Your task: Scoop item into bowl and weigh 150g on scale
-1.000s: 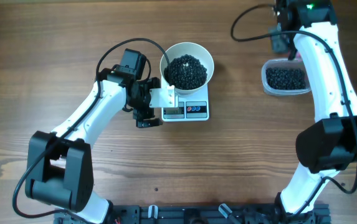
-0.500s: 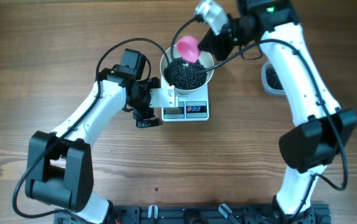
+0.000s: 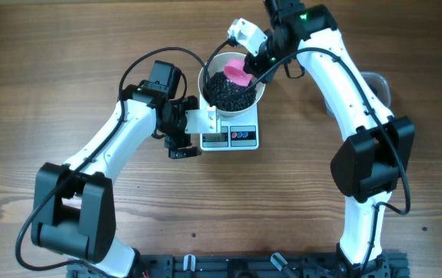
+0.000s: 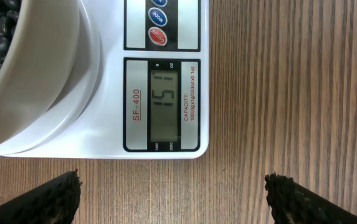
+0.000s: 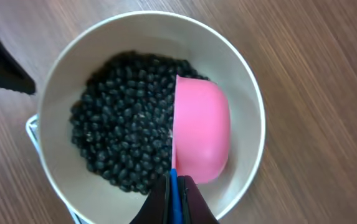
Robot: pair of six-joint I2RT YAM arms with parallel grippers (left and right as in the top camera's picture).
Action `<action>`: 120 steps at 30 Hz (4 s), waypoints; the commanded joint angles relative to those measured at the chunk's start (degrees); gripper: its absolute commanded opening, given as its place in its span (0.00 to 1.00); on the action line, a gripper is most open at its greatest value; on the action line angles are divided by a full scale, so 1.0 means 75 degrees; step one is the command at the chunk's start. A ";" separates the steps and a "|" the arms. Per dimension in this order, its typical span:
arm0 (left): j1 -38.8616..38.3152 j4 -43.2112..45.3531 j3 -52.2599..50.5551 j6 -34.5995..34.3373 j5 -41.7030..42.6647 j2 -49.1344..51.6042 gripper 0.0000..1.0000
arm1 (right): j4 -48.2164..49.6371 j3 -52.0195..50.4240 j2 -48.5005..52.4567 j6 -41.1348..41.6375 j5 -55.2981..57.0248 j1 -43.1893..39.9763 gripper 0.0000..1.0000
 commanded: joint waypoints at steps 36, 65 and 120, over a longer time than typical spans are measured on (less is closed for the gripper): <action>0.0020 -0.0006 -0.0064 0.0140 0.0152 0.0079 1.00 | -0.0428 0.0117 0.0554 0.1040 -0.3899 -0.1346 0.04; 0.0023 -0.0006 -0.0064 0.0140 0.0149 0.0079 1.00 | -0.0085 0.0525 -0.0481 -0.0224 -0.1492 -0.0592 0.04; 0.0020 -0.0006 -0.0064 0.0140 0.0152 0.0079 1.00 | -0.0099 0.0522 -0.0481 -0.0041 -0.2022 -0.0662 0.04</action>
